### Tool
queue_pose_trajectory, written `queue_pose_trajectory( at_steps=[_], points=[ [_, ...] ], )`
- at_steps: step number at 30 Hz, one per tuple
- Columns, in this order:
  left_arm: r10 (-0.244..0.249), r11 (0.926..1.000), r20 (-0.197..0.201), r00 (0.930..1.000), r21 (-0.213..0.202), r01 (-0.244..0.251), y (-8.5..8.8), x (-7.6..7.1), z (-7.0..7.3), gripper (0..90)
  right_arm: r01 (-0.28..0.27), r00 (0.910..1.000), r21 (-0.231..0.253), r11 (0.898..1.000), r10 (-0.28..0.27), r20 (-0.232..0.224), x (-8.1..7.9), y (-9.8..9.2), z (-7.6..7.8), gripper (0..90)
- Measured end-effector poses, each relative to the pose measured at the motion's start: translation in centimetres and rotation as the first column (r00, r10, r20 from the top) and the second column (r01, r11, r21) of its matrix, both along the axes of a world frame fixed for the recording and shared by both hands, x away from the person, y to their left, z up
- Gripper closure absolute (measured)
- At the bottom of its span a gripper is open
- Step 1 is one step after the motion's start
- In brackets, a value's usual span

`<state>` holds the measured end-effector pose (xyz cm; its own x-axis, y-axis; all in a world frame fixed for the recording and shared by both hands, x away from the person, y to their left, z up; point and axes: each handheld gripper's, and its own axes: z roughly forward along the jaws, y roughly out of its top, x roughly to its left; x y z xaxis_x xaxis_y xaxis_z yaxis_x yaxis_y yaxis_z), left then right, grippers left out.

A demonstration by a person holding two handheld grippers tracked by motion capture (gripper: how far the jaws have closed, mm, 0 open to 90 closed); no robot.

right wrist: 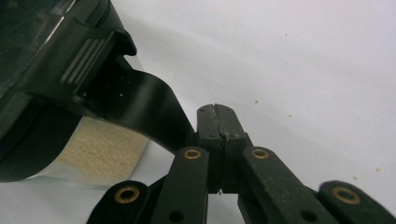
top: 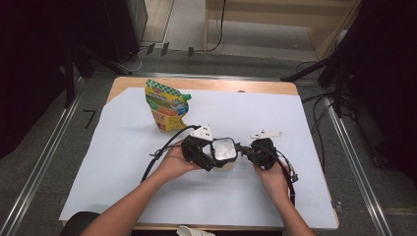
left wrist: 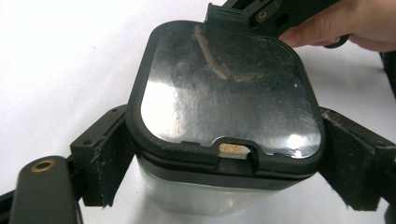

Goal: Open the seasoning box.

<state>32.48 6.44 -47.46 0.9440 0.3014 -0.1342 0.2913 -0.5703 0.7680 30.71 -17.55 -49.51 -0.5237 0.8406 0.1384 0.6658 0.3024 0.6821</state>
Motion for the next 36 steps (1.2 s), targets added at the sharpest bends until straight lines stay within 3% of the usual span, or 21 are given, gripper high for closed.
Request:
queue_pose_trajectory(
  at_steps=[20,25,36],
  points=[
    [-0.010,0.9999,0.031,0.9995,0.011,0.010,0.10,-0.29,0.58,16.2,-0.004,1.0000,0.005,1.000,0.004,-0.006,-0.14,0.17,-0.01,90.0],
    [-0.015,0.9998,0.056,0.9983,0.011,0.014,0.16,-0.34,0.78,17.1,-0.008,1.0000,0.005,1.000,0.008,-0.003,-0.16,0.18,0.00,90.0],
    [-0.013,0.9998,0.053,0.9985,0.013,0.012,0.16,-0.39,0.88,17.3,-0.010,0.9999,0.003,1.000,0.010,-0.004,-0.20,0.23,0.04,90.0]
  ],
)
